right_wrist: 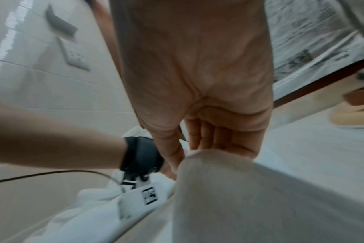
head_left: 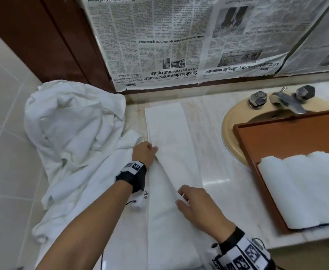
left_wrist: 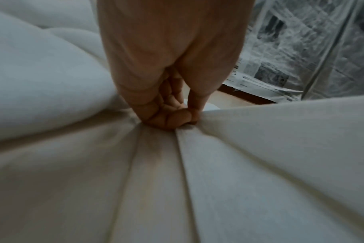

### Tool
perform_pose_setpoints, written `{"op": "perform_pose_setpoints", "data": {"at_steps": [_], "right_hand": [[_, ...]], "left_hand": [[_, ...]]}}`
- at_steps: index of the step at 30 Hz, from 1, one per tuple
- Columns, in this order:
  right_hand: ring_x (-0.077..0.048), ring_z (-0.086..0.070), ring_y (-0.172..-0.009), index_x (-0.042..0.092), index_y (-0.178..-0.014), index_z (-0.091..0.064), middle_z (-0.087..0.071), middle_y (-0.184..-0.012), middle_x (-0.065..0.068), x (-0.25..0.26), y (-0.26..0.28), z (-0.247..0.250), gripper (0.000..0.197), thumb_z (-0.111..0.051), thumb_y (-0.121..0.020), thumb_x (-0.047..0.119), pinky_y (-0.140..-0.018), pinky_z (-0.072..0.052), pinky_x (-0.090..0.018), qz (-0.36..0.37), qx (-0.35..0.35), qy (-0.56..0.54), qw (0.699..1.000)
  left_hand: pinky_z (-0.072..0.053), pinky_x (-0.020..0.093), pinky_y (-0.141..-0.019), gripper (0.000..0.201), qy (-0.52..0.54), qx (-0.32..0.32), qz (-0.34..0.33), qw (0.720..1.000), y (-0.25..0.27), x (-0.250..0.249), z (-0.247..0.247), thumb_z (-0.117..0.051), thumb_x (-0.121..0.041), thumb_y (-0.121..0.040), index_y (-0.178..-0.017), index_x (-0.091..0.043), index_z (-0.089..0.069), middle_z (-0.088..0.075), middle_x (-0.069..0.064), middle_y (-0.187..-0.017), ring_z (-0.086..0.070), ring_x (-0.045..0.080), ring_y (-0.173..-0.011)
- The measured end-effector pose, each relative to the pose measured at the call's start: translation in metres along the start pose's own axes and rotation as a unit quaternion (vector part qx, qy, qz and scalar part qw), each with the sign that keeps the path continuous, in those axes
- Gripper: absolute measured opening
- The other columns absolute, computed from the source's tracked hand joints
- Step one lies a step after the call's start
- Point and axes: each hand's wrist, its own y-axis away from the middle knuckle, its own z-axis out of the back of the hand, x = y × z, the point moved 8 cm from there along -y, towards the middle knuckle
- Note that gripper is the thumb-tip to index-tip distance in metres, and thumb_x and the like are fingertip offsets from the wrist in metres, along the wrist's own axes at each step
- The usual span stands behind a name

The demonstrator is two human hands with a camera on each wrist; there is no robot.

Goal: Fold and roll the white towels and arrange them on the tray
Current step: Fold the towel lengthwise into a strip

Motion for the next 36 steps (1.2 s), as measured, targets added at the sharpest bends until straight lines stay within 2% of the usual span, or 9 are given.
{"op": "perform_pose_setpoints", "data": {"at_steps": [4,8,10,15,20,23,27,32,36], "right_hand": [[-0.022,-0.058,-0.091,0.014,-0.111,-0.055,-0.062,-0.103,-0.002,0.035,-0.007,-0.034,0.02,-0.04,-0.103,0.025,-0.069,-0.043,-0.034,0.02,-0.02,0.091,0.995],[-0.03,-0.061,-0.091,0.011,-0.113,-0.054,-0.061,-0.107,-0.007,0.04,-0.021,-0.065,0.02,-0.038,-0.102,0.016,-0.063,-0.033,-0.033,0.0,-0.023,0.176,0.984],[-0.03,-0.062,-0.09,0.011,-0.113,-0.056,-0.061,-0.107,-0.007,0.041,-0.023,-0.076,0.02,-0.039,-0.102,0.015,-0.062,-0.033,-0.033,0.0,-0.033,0.188,0.982],[-0.03,-0.062,-0.092,0.014,-0.114,-0.058,-0.062,-0.108,-0.003,0.038,-0.02,-0.085,0.025,-0.036,-0.105,0.023,-0.065,-0.041,-0.034,-0.012,-0.062,0.157,0.986],[-0.029,-0.064,-0.081,0.017,-0.115,-0.062,-0.066,-0.107,0.001,0.052,-0.01,-0.083,0.027,-0.041,-0.104,0.03,-0.065,-0.048,-0.037,0.042,-0.136,0.096,0.985],[-0.028,-0.064,-0.088,0.019,-0.119,-0.061,-0.065,-0.11,0.001,0.05,-0.011,-0.09,0.028,-0.04,-0.104,0.031,-0.068,-0.048,-0.036,0.049,-0.102,0.099,0.989],[-0.027,-0.061,-0.1,0.021,-0.123,-0.059,-0.064,-0.114,0.0,0.039,-0.017,-0.098,0.028,-0.04,-0.104,0.03,-0.075,-0.047,-0.035,0.035,-0.034,0.094,0.994],[-0.024,-0.058,-0.112,0.025,-0.137,-0.051,-0.062,-0.125,0.0,0.028,-0.015,-0.099,0.04,-0.049,-0.099,0.037,-0.086,-0.047,-0.036,0.014,0.038,0.045,0.998],[-0.018,-0.062,-0.094,0.022,-0.127,-0.057,-0.067,-0.101,0.003,-0.001,-0.005,-0.076,0.037,-0.052,-0.096,0.042,-0.079,-0.051,-0.033,-0.031,-0.001,0.002,1.0]], "left_hand": [[-0.039,0.026,-0.077,0.027,0.014,0.007,-0.003,1.0,0.01,0.001,0.007,-0.063,-0.036,-0.093,-0.09,-0.009,-0.065,-0.065,0.002,-0.084,-0.054,0.019,-0.086],[-0.035,0.026,-0.054,0.04,-0.021,0.051,0.015,0.998,0.03,0.016,0.007,-0.065,-0.041,-0.089,-0.064,-0.016,-0.048,-0.053,-0.001,-0.064,-0.051,0.017,-0.064],[-0.035,0.026,-0.05,0.042,-0.043,0.081,0.012,0.996,0.04,0.028,0.004,-0.067,-0.04,-0.086,-0.059,-0.016,-0.046,-0.052,0.0,-0.061,-0.049,0.017,-0.059],[-0.039,0.024,-0.059,0.025,-0.022,0.065,-0.018,0.997,0.055,0.039,0.0,-0.067,-0.036,-0.087,-0.076,-0.015,-0.063,-0.069,0.002,-0.081,-0.061,0.017,-0.081],[-0.039,0.028,-0.06,0.032,-0.012,0.057,-0.001,0.998,0.063,0.04,-0.002,-0.062,-0.041,-0.084,-0.064,-0.019,-0.051,-0.062,0.004,-0.076,-0.058,0.021,-0.075],[-0.041,0.029,-0.065,0.027,-0.013,0.051,0.004,0.999,0.063,0.043,-0.002,-0.061,-0.038,-0.084,-0.067,-0.02,-0.052,-0.063,0.006,-0.083,-0.059,0.024,-0.08],[-0.039,0.027,-0.072,0.033,-0.031,0.037,-0.007,0.999,0.06,0.044,0.001,-0.057,-0.031,-0.093,-0.062,-0.021,-0.054,-0.059,-0.001,-0.07,-0.058,0.027,-0.088],[-0.043,0.029,-0.079,0.019,-0.045,0.018,-0.004,0.999,0.059,0.045,0.002,-0.054,-0.026,-0.096,-0.094,-0.011,-0.065,-0.068,0.009,-0.099,-0.059,0.026,-0.095],[-0.043,0.031,-0.072,0.013,-0.029,-0.017,-0.037,0.999,0.059,0.04,0.004,-0.054,-0.015,-0.093,-0.104,-0.009,-0.056,-0.066,0.009,-0.093,-0.058,0.026,-0.085]]}}
